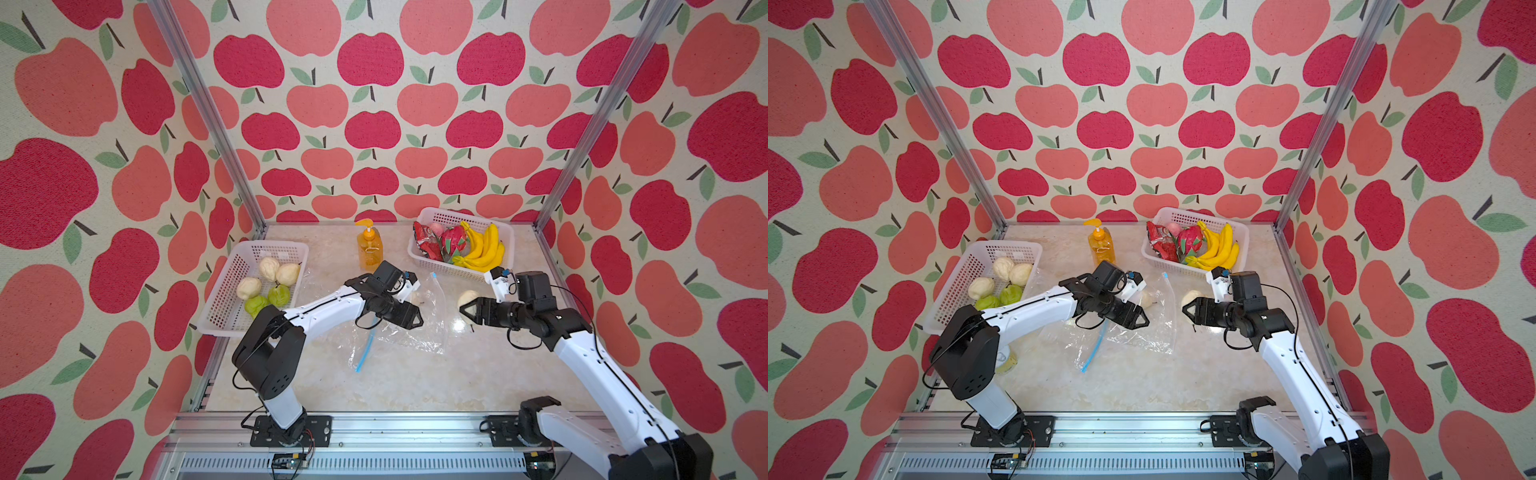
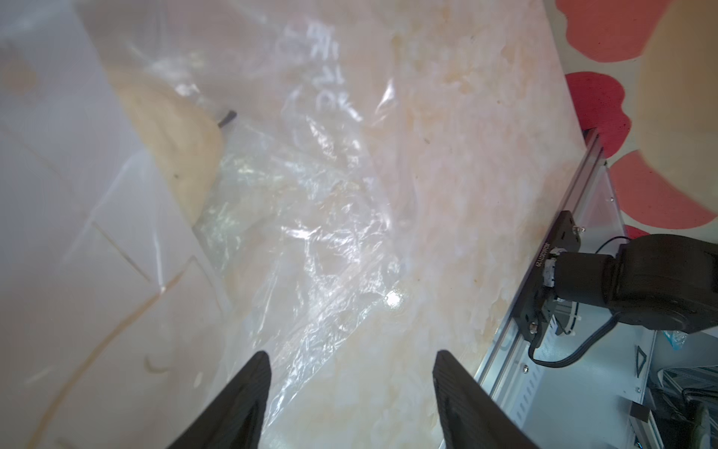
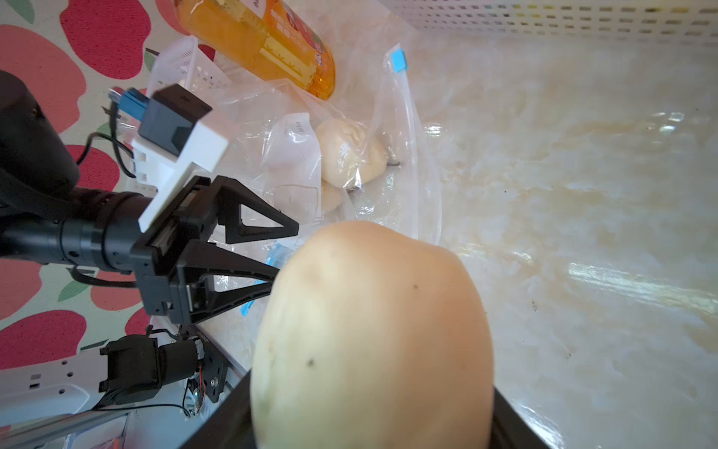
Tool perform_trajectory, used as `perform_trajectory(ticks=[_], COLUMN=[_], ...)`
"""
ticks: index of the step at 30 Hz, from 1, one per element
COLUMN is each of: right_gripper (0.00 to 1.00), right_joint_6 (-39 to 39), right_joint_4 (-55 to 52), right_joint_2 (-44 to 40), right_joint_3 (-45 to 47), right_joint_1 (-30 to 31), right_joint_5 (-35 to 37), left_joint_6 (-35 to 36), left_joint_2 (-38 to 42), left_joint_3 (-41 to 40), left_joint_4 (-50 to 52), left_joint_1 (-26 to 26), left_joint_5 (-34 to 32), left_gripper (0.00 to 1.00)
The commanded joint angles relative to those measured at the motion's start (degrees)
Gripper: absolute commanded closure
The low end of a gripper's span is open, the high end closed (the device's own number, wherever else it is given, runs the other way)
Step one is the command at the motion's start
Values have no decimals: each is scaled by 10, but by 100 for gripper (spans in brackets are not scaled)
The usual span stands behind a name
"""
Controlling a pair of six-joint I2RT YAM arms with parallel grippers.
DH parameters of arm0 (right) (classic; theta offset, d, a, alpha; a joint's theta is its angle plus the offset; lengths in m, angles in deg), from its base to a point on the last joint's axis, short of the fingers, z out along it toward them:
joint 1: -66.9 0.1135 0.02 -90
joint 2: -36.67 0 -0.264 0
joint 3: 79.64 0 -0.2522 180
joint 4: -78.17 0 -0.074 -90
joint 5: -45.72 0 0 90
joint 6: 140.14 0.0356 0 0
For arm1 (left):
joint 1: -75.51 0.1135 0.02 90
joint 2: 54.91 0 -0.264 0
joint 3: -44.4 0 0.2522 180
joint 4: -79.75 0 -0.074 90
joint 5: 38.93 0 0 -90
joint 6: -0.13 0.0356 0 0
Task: Open the zip-top bag and take out the pear
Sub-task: Pick up the pear from the zipper food storage bag.
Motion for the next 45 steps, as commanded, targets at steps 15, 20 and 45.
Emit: perform_trajectory(ticks=[15, 20, 45], right_gripper=[47, 46, 37], right_joint_6=[-172, -193, -188], right_joint_4=[95, 101, 111], right_joint_2=[51, 85, 156], right_joint_3=[-105, -139, -205], right_joint_1=[44, 76, 126], right_joint_5=[-157, -146, -104], left_joint_6=[-226, -300, -252], left_joint_2=[48, 49, 40], left_joint_3=[112, 123, 144], left_joint_4=[-74, -117, -52], left_joint_1=[94, 92, 58], left_joint_5=[213, 234, 248], left_gripper=[8, 8, 39])
